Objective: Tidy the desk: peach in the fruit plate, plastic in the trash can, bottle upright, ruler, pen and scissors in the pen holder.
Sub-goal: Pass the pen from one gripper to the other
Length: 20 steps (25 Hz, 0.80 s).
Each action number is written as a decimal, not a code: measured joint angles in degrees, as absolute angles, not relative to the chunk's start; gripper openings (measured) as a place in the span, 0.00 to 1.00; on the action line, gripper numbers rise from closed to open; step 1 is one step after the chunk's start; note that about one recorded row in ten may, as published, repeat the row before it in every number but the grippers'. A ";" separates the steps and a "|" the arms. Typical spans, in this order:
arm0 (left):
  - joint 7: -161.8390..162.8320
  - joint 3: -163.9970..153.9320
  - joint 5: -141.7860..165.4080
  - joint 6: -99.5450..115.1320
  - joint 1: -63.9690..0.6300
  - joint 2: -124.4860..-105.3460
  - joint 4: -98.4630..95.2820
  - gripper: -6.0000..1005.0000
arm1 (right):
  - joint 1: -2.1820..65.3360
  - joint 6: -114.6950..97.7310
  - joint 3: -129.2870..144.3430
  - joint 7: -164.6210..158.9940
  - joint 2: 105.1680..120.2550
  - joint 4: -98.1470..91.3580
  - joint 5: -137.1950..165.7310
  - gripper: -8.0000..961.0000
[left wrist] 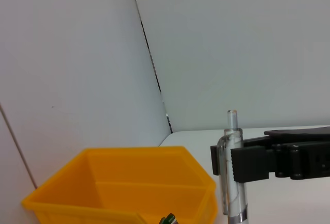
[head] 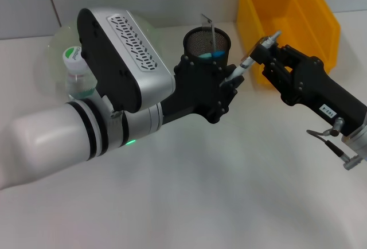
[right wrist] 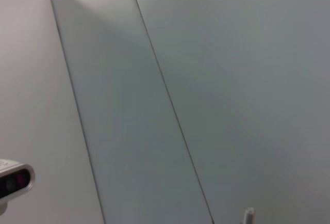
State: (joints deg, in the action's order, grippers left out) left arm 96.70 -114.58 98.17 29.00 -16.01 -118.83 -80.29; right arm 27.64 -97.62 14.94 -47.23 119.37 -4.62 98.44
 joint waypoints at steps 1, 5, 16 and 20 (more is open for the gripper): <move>96.72 -114.60 98.17 29.00 -16.07 -118.82 -80.22 0.27 | 27.68 -97.60 14.94 -47.22 119.37 -4.59 98.46 0.28; 96.82 -114.68 98.17 29.00 -16.38 -118.82 -79.99 0.28 | 27.82 -97.60 14.94 -47.21 119.40 -4.55 98.50 0.28; 96.70 -114.99 97.29 28.67 -16.77 -119.00 -79.94 0.29 | 27.29 -99.67 13.01 -42.37 119.54 -1.49 98.18 0.22; 96.62 -115.48 96.96 28.55 -17.11 -118.98 -79.43 0.30 | 27.24 -99.45 12.73 -41.84 119.54 -1.17 98.12 0.15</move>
State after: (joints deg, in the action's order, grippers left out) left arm 96.62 -115.48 96.96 28.55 -17.10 -118.98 -79.43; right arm 27.24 -99.44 12.73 -41.85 119.54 -1.17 98.12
